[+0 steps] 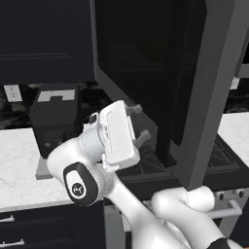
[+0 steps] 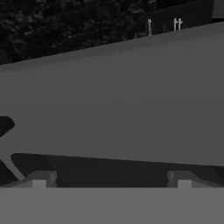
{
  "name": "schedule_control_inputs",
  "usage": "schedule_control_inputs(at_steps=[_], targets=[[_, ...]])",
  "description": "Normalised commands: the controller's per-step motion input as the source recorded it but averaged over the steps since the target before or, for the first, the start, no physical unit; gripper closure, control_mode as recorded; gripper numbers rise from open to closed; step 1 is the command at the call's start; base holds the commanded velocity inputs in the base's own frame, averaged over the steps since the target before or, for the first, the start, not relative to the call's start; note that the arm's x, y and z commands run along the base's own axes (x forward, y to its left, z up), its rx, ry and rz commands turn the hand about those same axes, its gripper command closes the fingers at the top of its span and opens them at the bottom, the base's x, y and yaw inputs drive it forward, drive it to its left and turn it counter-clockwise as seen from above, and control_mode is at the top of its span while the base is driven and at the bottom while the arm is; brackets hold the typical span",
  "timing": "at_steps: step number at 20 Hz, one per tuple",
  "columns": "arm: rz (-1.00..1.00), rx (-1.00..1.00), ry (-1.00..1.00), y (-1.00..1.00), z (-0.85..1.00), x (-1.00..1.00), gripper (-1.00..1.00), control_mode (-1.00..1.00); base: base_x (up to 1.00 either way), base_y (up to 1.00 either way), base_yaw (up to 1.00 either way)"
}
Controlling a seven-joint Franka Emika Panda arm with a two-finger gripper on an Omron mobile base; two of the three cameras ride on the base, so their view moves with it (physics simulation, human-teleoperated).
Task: Pick the lemon from the sink and place it in the bowl. Then pick the bowl and place it in the microwave. Then close the microwave door and press the start button.
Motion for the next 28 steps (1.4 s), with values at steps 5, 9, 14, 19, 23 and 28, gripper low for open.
schedule_control_inputs(at_steps=[5, 9, 14, 19, 23, 28], targets=[[0.00, 0.03, 0.00, -0.74, 0.45, -0.41, -1.00, -1.00, 0.00, 0.00, 0.00], [0.00, 0.02, 0.00, -0.76, 0.42, -0.13, -1.00, -1.00, 0.00, 0.00, 0.00], [0.00, 0.00, 0.00, -0.69, 0.42, 0.00, -1.00, -1.00, 0.00, 0.00, 0.00], [0.04, 0.00, 0.00, -0.69, 0.31, 0.01, -1.00, -1.00, 0.00, 0.00, 0.00], [0.15, 0.01, 0.00, -0.70, 0.19, 0.08, -1.00, -1.00, 0.00, 0.00, 0.00], [0.33, 0.07, 0.00, -0.67, 0.01, 0.29, -1.00, -1.00, 0.00, 0.00, 0.00]])
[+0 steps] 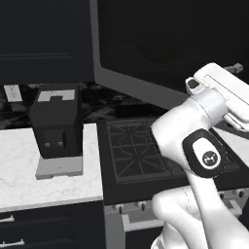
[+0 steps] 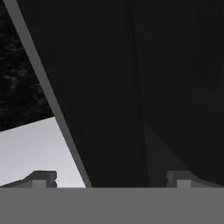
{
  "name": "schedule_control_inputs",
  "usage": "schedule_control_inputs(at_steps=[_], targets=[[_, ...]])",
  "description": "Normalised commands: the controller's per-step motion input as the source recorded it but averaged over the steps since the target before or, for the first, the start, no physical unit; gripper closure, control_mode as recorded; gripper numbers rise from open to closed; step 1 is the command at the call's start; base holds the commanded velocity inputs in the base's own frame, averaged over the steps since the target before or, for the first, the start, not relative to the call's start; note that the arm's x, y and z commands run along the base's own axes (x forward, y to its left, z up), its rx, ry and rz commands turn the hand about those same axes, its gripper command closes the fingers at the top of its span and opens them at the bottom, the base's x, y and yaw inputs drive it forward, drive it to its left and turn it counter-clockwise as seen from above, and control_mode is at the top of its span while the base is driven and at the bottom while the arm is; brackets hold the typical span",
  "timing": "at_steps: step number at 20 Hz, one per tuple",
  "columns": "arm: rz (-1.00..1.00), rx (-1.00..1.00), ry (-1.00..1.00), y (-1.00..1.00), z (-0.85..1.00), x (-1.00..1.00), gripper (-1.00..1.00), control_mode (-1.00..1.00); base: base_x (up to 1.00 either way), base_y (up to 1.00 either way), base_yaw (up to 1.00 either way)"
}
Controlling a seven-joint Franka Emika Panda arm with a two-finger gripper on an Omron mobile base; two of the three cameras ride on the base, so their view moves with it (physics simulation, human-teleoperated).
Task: Pick the lemon from the sink and place it in the bowl. Then pick the bowl and place it in the microwave. Then close the microwave door and press the start button.
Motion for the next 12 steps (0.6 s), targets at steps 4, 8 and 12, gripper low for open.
schedule_control_inputs(at_steps=[4, 8, 12], targets=[[0.36, 0.08, 0.00, -0.57, 0.00, 0.52, -1.00, -1.00, 0.00, 0.00, 0.00], [0.31, 0.09, 0.04, -0.38, 0.00, 0.77, -1.00, -1.00, 0.00, 0.00, 0.00], [0.29, 0.09, 0.06, -0.34, 0.00, 0.83, -1.00, -1.00, 0.00, 0.00, 0.00]])
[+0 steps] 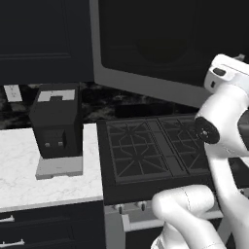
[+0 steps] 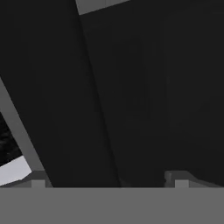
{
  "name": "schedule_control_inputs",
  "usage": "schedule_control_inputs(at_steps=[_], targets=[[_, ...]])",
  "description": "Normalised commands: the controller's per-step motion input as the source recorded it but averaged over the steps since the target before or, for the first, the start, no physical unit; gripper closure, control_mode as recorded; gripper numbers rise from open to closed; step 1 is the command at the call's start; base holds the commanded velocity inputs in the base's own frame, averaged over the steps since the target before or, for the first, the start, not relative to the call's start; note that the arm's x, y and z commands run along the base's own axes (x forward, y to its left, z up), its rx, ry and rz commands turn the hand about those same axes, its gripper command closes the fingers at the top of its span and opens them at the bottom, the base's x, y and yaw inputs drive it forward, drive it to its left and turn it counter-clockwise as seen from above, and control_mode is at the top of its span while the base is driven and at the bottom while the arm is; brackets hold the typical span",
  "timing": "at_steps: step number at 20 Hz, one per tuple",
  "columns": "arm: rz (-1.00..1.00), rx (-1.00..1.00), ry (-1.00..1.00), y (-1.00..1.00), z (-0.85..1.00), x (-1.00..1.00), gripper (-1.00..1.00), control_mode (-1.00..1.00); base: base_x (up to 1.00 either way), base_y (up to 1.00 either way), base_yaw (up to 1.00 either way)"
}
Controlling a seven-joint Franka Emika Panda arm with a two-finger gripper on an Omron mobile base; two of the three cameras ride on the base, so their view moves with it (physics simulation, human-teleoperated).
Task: Pick the lemon from the sink and place it in the bowl. Then pick the bowl and place it in the microwave. Then close the microwave door and press the start button.
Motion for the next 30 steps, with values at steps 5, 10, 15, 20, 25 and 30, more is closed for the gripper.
schedule_control_inputs(at_steps=[5, 10, 15, 20, 25, 30], targets=[[0.30, 0.09, 0.08, -0.32, 0.00, 0.79, -1.00, -1.00, 0.00, 0.00, 0.00], [0.29, 0.08, 0.11, -0.12, 0.01, 0.72, -1.00, -1.00, 0.00, 0.00, 0.00], [0.14, 0.01, 0.11, 0.25, 0.00, 0.61, -1.00, -1.00, 0.00, 0.00, 0.00], [-0.02, -0.02, 0.12, 0.61, -0.01, 0.75, -1.00, -1.00, 0.00, 0.00, 0.00], [-0.24, -0.12, 0.10, 0.66, -0.10, 0.78, -1.00, -1.00, 0.00, 0.00, 0.00], [-0.28, -0.12, 0.04, 0.56, -0.17, 0.94, -1.00, -1.00, 0.00, 0.00, 0.00]])
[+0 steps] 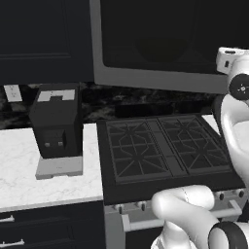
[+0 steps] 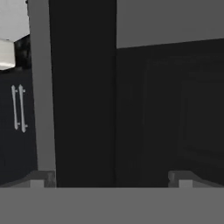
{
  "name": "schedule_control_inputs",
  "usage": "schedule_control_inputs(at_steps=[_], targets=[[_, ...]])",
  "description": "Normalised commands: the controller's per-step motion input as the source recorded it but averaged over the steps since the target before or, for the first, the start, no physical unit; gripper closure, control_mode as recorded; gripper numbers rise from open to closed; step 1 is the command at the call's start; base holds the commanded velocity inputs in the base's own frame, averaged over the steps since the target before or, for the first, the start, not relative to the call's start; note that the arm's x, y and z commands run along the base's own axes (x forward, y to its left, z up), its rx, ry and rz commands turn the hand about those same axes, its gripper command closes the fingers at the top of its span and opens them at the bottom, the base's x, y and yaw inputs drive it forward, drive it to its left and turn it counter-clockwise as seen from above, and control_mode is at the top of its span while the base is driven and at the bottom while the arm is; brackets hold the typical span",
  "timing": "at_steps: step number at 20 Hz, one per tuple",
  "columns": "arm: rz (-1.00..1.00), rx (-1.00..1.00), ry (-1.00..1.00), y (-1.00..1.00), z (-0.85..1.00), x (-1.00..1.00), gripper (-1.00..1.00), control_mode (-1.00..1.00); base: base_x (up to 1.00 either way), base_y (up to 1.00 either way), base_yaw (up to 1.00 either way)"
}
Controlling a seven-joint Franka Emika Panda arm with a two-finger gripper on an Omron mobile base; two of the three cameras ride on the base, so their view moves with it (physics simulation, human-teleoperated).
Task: Pick the lemon from the sink and place it in the bowl. Then pick the bowl and place it in the microwave. Then close the microwave door and press the start button.
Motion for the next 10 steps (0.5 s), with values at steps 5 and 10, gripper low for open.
schedule_control_inputs(at_steps=[5, 10], targets=[[-0.27, -0.05, 0.00, 0.42, -0.16, 0.95, -1.00, -1.00, 0.00, 0.00, 0.00], [-0.25, 0.00, 0.00, 0.40, -0.05, 0.88, -1.00, -1.00, 0.00, 0.00, 0.00]])
